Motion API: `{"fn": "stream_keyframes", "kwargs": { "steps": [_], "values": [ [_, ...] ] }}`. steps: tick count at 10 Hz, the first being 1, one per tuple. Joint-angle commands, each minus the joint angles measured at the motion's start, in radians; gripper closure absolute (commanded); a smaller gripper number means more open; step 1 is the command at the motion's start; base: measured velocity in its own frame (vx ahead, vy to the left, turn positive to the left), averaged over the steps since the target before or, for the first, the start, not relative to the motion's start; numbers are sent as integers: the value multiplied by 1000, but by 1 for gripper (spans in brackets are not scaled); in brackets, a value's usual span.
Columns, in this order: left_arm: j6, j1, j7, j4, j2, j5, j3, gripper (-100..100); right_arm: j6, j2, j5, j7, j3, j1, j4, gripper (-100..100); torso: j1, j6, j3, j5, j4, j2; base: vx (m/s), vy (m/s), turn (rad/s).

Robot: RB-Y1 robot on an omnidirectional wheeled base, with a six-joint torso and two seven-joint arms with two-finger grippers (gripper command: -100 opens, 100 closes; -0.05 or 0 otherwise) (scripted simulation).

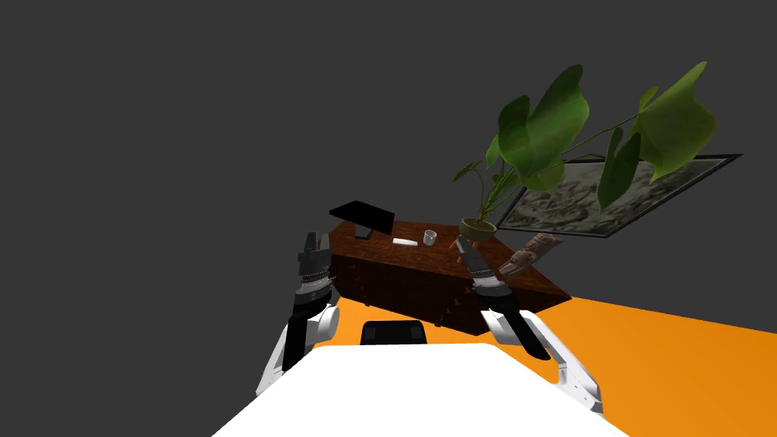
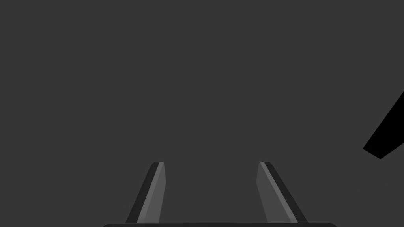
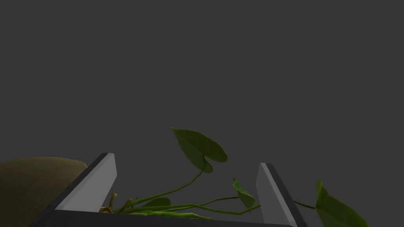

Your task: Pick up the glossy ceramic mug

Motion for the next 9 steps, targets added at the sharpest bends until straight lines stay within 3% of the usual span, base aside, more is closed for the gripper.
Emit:
{"fn": "stream_keyframes", "kwargs": {
  "steps": [1, 6, 8, 9],
  "values": [
    [0, 0, 0, 0, 0, 0, 0, 0, -3, -50, 18, 9, -9, -6, 35, -100, 0, 0, 0, 0, 0, 0, -20, 16, 140],
    [0, 0, 0, 0, 0, 0, 0, 0, -6, -181, 73, 34, -25, -18, 129, -100, 0, -1, -1, 0, 0, -1, -20, 17, 157],
    [0, 0, 0, 0, 0, 0, 0, 0, -9, -250, 116, 53, -29, -23, 196, -100, 0, 0, 0, 0, 0, -1, -19, 21, 188],
    [0, 0, 0, 0, 0, 0, 0, 0, -9, -269, 116, 53, -29, -23, 197, -100, 0, 0, 0, 0, 0, -1, -12, 15, 92]
  ]
}}
